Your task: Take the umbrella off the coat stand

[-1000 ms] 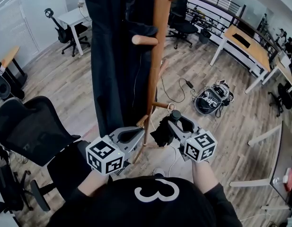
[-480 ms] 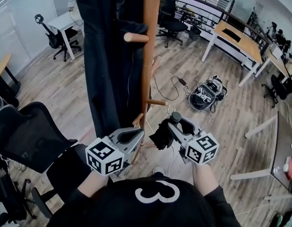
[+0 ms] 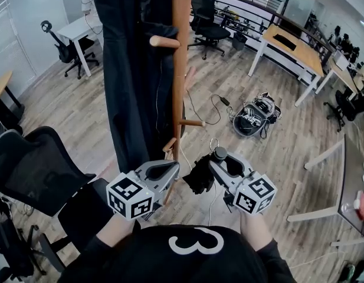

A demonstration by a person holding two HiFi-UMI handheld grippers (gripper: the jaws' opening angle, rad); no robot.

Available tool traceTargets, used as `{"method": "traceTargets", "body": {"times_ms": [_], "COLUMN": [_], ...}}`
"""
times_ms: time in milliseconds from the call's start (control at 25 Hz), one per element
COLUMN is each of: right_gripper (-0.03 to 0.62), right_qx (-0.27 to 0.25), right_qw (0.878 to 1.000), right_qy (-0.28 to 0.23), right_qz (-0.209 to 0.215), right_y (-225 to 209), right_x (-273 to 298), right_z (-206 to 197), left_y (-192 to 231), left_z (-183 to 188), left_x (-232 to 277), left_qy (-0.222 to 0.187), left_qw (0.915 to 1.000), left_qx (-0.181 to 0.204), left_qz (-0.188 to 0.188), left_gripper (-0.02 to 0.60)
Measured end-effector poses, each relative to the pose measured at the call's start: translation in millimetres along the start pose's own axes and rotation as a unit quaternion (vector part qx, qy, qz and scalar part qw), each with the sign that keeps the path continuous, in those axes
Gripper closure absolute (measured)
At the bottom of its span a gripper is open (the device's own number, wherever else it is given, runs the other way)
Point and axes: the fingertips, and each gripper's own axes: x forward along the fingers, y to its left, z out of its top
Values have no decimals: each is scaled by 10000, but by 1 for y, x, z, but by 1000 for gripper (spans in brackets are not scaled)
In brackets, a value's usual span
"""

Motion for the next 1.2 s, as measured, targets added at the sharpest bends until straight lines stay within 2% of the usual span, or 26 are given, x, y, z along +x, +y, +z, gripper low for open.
{"method": "traceTargets", "body": {"times_ms": [320, 560, 1200], "right_gripper": [399, 399, 399], "right_qx": [140, 13, -255], "right_qw": [9997, 9998, 9982], "right_qy": [-125, 38, -35], "right_qz": [185, 208, 545], "right_y": [22, 36, 94], "right_x": [-42, -79, -184], "right_z": [9, 1, -13], "left_y": [-37, -80, -188], "left_z": [3, -5, -45], "left_x": [-7, -8, -36], "left_qy": [-23, 13, -34], "left_qw": [9999, 9999, 9995], "left_qx": [95, 108, 95], "left_qz": [82, 117, 312], "left_gripper": [566, 566, 565]}}
